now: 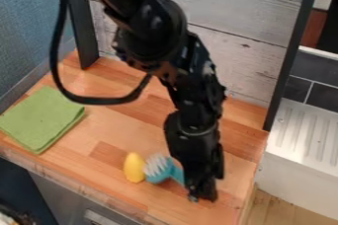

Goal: Put the turquoise object in the middle downside of the table

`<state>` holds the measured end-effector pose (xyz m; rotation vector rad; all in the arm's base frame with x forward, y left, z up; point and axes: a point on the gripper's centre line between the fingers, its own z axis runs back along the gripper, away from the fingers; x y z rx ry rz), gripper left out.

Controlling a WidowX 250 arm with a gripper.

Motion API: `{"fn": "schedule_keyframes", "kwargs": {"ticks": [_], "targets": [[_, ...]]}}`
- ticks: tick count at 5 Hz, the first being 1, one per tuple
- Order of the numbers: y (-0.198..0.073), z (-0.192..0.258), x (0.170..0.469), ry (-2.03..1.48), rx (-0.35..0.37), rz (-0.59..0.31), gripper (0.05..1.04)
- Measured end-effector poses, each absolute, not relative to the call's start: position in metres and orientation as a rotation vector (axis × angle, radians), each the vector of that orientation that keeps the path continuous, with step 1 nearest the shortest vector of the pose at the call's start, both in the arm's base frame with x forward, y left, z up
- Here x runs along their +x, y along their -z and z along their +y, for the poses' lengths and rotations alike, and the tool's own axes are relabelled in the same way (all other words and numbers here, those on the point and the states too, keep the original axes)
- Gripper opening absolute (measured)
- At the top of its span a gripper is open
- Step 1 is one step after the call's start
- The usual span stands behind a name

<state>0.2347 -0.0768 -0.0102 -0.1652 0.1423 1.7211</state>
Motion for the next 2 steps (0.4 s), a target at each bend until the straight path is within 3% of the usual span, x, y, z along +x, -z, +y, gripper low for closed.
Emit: {"fn": "schedule_keyframes", "kwargs": {"ticks": [2], "targets": [[0.01, -0.034, 0.23, -1.857, -0.119, 0.128, 0.493]]}}
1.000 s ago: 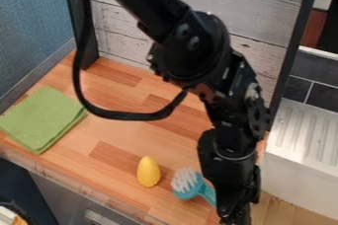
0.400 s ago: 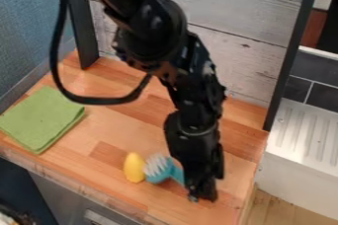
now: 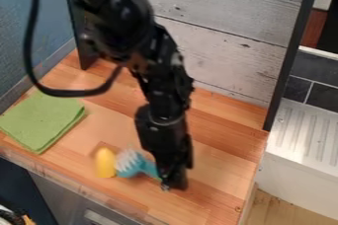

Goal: Put the turquoise object in the middle downside of the table

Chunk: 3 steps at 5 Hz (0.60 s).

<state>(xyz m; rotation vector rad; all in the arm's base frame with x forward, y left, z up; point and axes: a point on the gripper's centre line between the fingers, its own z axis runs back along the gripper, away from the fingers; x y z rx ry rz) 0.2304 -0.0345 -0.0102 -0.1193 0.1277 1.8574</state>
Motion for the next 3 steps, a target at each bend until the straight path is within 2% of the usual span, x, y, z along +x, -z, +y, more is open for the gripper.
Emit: {"fn": "schedule_keyframes", "kwargs": {"ticks": [3], "targets": [[0.017, 0.019, 0.225, -2.031, -0.072, 0.111, 0.493]]}}
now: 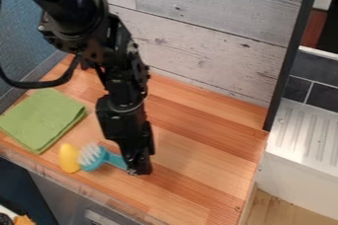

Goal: Put the turquoise object in the middle downside of the table

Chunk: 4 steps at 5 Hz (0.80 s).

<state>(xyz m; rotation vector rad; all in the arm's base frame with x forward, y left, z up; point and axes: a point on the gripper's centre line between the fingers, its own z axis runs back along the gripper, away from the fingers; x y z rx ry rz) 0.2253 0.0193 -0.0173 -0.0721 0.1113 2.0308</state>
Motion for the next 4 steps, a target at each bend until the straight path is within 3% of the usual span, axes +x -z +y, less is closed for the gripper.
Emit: {"fn": "schedule_keyframes", "kwargs": {"ticks": [2, 4], "targets": [[0.021, 0.056, 0.224, -2.151, -0.059, 0.113, 0.493], [0.016, 0.037, 0.233, -2.099, -0.09, 0.136, 0.493]]}}
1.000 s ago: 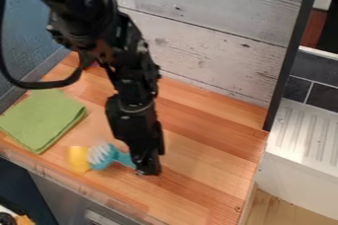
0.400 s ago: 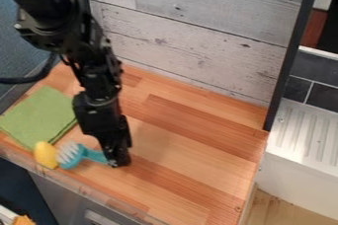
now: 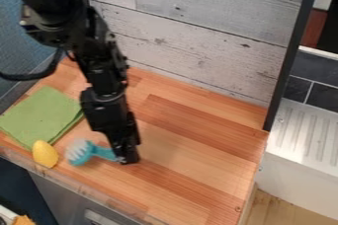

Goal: Put the turquoise object in the middle downside of the table

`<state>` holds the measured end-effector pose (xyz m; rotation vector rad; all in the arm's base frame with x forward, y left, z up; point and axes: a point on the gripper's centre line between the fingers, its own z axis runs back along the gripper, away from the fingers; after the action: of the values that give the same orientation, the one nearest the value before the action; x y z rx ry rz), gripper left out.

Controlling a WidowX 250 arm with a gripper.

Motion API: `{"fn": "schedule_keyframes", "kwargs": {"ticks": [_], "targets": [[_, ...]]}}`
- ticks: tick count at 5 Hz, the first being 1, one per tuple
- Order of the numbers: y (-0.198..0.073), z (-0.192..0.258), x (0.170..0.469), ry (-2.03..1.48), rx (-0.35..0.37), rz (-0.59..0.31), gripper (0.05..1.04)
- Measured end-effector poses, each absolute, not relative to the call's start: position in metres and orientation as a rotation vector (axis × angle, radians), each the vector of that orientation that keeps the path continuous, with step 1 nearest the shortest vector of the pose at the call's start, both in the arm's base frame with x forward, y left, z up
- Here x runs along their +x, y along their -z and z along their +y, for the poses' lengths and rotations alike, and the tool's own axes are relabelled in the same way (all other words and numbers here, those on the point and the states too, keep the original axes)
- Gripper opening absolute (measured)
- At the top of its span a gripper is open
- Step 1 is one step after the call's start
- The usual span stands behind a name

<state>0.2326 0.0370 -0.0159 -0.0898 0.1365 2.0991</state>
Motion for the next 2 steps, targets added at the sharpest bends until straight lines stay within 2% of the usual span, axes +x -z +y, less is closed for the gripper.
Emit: {"fn": "schedule_keyframes", "kwargs": {"ticks": [1, 2], "targets": [[0.013, 0.021, 0.241, -2.02, -0.118, 0.113, 0.493], [0.019, 0.007, 0.252, -1.918, -0.104, 0.059, 0.56]]}}
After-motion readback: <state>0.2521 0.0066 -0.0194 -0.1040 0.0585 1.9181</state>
